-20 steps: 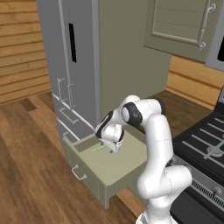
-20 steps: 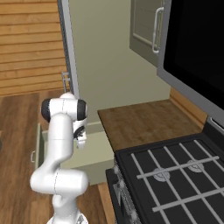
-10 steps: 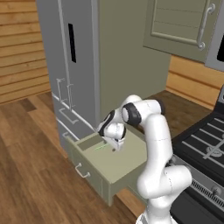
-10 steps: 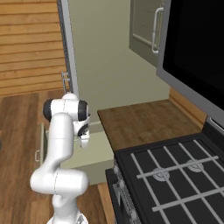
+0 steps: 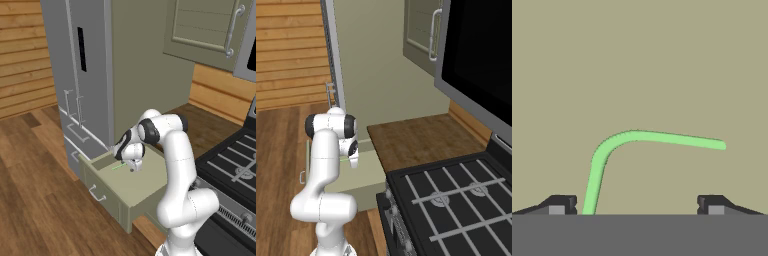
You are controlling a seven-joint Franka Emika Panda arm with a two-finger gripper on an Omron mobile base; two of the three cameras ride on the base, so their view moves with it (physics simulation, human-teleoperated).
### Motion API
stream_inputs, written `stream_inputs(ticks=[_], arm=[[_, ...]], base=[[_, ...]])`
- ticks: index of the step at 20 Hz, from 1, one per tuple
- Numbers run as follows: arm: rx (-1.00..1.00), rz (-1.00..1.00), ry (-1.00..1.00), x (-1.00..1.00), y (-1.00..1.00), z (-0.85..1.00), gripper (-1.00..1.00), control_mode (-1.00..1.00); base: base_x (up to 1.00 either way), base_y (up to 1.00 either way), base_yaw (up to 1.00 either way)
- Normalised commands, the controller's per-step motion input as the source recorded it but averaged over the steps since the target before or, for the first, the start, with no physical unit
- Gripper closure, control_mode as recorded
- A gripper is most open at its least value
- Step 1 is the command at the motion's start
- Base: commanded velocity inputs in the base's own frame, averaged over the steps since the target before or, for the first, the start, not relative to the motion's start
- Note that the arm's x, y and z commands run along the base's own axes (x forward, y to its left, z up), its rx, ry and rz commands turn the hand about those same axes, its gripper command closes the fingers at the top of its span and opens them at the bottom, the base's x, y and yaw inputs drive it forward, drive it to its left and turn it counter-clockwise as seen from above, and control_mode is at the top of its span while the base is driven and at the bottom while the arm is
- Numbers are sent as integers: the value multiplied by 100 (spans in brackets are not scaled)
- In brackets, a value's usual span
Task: Take a straw from the drawer in front and place it inside the glass cup on the dining counter.
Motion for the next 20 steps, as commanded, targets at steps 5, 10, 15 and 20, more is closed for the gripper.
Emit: stream_inputs(ticks=[5, 10, 15, 20], arm=[[-2, 0, 0, -60, 0, -79, -100, -100], [-4, 0, 3, -39, 0, -78, 100, -100], [-2, 0, 1, -19, 0, -68, 100, -100], [0, 3, 0, -46, 0, -44, 100, -100]], base=[[0, 0, 0], [0, 0, 0], [0, 0, 0], [0, 0, 0]])
